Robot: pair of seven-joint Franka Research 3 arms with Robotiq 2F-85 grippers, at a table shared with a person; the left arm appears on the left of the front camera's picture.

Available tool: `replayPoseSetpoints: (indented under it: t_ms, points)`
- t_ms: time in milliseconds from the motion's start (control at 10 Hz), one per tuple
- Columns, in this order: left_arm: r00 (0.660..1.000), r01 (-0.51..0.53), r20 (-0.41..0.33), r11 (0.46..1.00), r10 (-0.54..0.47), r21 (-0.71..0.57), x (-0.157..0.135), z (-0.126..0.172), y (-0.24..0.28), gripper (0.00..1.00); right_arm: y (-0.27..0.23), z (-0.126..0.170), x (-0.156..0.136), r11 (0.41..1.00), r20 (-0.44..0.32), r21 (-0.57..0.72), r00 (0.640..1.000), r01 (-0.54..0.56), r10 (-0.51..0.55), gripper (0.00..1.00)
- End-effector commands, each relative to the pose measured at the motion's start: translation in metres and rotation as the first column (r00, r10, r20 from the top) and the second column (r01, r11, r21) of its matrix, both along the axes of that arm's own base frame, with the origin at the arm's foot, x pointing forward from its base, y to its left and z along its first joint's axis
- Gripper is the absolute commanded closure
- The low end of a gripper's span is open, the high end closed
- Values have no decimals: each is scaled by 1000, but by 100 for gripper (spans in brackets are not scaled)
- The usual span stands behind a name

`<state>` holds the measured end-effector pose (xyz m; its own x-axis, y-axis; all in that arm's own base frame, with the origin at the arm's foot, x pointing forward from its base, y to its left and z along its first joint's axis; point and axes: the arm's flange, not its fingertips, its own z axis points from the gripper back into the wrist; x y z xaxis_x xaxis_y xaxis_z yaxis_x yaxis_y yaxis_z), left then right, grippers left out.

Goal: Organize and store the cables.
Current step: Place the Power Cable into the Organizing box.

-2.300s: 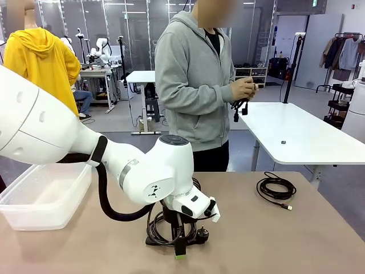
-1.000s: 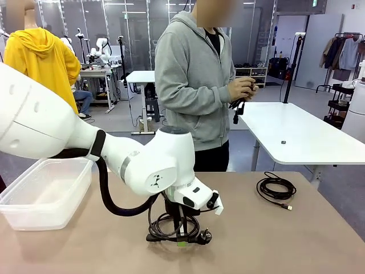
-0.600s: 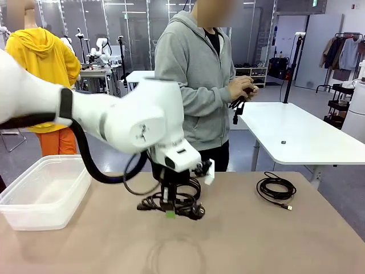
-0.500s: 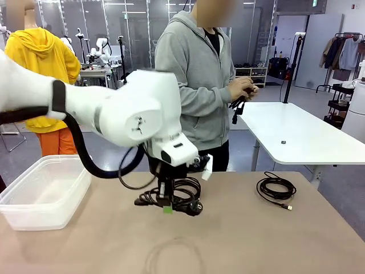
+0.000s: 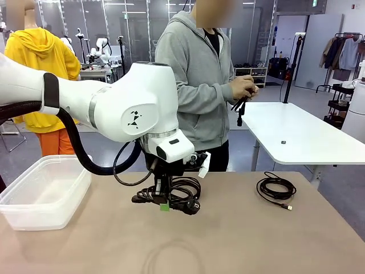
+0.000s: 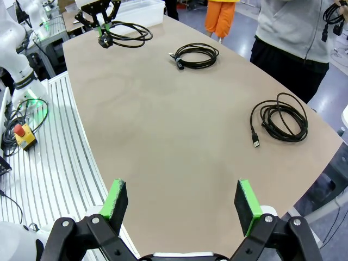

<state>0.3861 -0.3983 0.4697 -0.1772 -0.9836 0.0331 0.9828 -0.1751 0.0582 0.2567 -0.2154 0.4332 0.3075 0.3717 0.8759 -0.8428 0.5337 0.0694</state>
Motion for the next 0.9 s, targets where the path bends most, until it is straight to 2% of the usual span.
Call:
replayPoseSetpoints:
  t_ms: [0,100,200,400,500,700,800]
  points:
    - [1000,-14,8,1000,14,-7,-1,4,-2,100,-1,0,1,1000,27,4,1000,-6,6,0]
    - [1000,0,0,1000,0,0,0,0,0,83,-1,0,1,1000,27,4,1000,-6,6,0]
    - [1000,-3,-16,999,3,32,16,4,25,83,-1,0,1,1000,27,4,1000,-6,6,0]
    - [999,-39,-7,997,39,-73,37,29,104,83,-1,0,1,1000,27,4,1000,-6,6,0]
    - [996,-78,36,993,82,-86,46,36,151,83,-1,0,1,1000,27,4,1000,-6,6,0]
    - [982,-154,82,968,173,-198,52,53,225,83,-1,0,1,1000,27,4,1000,-6,6,0]
    - [980,-137,119,971,162,-193,51,59,258,83,-1,0,1,1000,27,4,1000,-6,6,0]
